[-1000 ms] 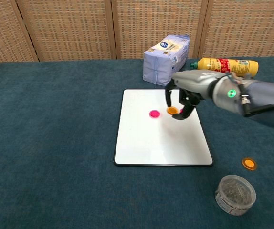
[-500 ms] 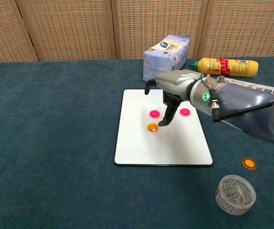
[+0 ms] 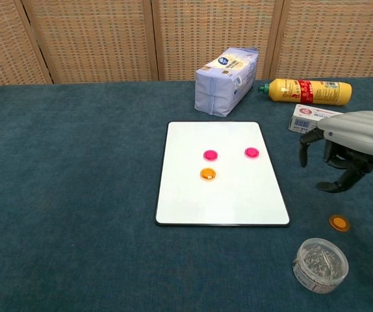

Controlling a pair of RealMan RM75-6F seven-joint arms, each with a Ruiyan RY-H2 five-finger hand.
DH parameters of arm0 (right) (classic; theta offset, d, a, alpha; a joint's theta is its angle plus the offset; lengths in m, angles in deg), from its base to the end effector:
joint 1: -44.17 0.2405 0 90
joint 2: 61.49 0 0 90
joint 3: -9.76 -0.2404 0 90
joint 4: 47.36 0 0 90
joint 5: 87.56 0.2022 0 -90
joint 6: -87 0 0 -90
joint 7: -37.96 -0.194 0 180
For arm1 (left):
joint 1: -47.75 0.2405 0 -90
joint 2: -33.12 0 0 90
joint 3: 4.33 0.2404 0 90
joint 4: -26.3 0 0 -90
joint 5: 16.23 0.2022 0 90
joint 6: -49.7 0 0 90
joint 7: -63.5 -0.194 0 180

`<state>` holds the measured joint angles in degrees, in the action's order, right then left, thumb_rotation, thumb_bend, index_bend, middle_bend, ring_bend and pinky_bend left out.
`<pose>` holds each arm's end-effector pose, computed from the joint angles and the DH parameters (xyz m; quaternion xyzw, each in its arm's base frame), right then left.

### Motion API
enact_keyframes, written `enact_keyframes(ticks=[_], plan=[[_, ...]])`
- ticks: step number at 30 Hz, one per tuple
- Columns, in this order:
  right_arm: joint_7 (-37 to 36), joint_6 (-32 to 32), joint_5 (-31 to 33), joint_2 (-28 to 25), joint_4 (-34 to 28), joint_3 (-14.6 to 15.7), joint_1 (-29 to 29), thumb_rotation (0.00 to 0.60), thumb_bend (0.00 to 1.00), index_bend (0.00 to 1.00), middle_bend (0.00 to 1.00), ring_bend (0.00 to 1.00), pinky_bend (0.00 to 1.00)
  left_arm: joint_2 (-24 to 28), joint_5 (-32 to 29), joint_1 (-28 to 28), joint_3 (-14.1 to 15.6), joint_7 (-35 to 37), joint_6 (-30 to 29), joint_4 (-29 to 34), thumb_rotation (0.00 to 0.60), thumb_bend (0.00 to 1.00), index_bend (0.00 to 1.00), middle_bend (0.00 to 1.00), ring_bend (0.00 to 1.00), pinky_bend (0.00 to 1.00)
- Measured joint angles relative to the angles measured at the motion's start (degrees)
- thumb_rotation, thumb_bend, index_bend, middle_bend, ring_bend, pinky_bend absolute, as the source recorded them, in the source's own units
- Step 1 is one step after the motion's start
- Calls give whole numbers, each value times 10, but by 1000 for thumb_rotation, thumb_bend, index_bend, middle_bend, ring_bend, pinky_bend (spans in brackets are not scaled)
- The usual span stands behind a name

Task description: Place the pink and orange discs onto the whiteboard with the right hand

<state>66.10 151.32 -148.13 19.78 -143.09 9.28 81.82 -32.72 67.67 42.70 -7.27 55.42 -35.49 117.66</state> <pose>-0.1733 -0.3291 -0.0031 0.7526 -0.3676 0.2994 0.4570 -0.2997 0.2305 0.1547 -0.6068 -0.3559 -0.3464 0.6206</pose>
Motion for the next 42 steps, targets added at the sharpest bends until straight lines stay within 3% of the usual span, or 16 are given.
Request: enact_keyframes(ticks=[7, 17, 42], plan=[[-43, -1, -54, -13, 34, 35, -40, 600, 337, 410, 923, 931, 1000, -2, 0, 0, -1, -3, -2, 1, 600, 0, 0, 0, 0, 0], [-82, -4, -89, 0, 69, 47, -72, 600, 337, 410, 923, 931, 1000, -2, 1, 0, -1, -1, -2, -1, 600, 0, 0, 0, 0, 0], [-115, -49, -124, 34, 111, 26, -88, 600, 337, 410, 922, 931, 1000, -2, 1, 1, -1, 1, -3, -1, 600, 0, 0, 0, 0, 0]])
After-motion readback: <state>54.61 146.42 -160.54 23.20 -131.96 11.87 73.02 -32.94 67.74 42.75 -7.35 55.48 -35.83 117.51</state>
